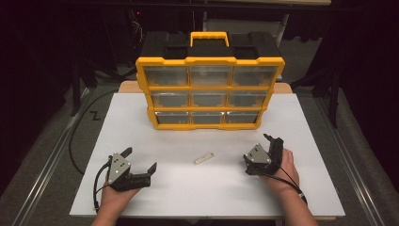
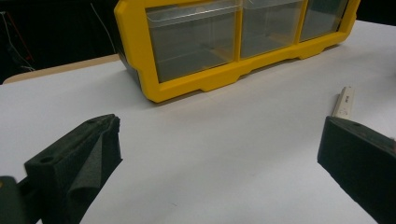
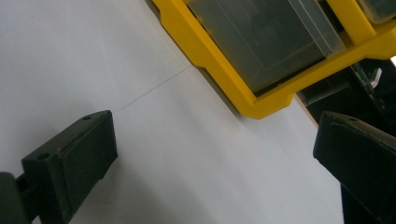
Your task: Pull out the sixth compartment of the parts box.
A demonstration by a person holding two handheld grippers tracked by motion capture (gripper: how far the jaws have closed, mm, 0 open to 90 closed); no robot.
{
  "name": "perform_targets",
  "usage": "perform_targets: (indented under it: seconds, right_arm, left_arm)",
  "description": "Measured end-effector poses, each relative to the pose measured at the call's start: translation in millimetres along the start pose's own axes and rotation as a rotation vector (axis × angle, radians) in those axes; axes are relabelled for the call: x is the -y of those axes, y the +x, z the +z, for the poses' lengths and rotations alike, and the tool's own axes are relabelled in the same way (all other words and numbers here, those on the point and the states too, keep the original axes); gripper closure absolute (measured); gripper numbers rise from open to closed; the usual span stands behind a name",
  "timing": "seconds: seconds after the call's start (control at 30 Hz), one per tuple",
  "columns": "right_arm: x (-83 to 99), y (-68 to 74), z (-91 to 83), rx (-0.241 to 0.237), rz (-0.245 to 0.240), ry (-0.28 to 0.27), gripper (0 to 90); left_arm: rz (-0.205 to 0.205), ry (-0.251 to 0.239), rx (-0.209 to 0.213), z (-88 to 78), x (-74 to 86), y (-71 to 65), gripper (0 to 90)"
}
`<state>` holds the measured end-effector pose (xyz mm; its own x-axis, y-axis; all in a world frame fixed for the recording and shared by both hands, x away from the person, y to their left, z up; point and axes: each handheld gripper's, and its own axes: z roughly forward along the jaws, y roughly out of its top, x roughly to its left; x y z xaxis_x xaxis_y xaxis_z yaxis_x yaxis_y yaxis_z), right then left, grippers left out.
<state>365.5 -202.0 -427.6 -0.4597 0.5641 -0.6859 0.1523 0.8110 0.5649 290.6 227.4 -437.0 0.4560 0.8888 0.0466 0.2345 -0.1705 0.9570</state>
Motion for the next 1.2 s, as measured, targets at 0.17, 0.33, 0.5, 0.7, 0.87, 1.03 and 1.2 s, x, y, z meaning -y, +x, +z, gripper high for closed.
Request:
perform_targets:
  seconds: [0.17,0.33,0.5,0.7,0.87,1.03,1.2]
  right_arm:
    - [-4.7,2.7,-3.4,0.009,-0.049,0.013,0.8]
    - [-7.9,3.8,-7.1,0.032,-0.099,0.019,0.8]
    - [-7.3,5.3,-6.4,0.054,-0.166,0.021,0.8]
    - [-11.1,9.7,-8.9,0.083,-0.266,0.033,0.8]
    - [-14.7,13.5,-9.8,0.094,-0.341,0.041,0.9]
    - [-16.0,18.2,-10.1,0.103,-0.389,0.057,0.9]
    - [-17.1,20.3,-10.7,0.115,-0.432,0.063,0.9]
  left_arm:
    - [0.002,-0.005,-0.004,-0.5,-0.3,0.4,0.4]
    - [0.003,-0.007,-0.004,-0.6,-0.3,0.2,0.4]
    - [0.008,-0.004,0.003,-0.2,-0.3,-0.7,0.4]
    - [0.014,-0.007,0.003,-0.3,-0.3,-1.0,0.4]
    - [0.016,-0.008,0.005,-0.4,-0.3,-1.1,0.4]
    - [0.017,-0.012,0.005,-1.1,-0.7,-0.6,0.4]
    - [0.022,-0.013,-0.001,-1.2,-0.8,-0.5,0.4]
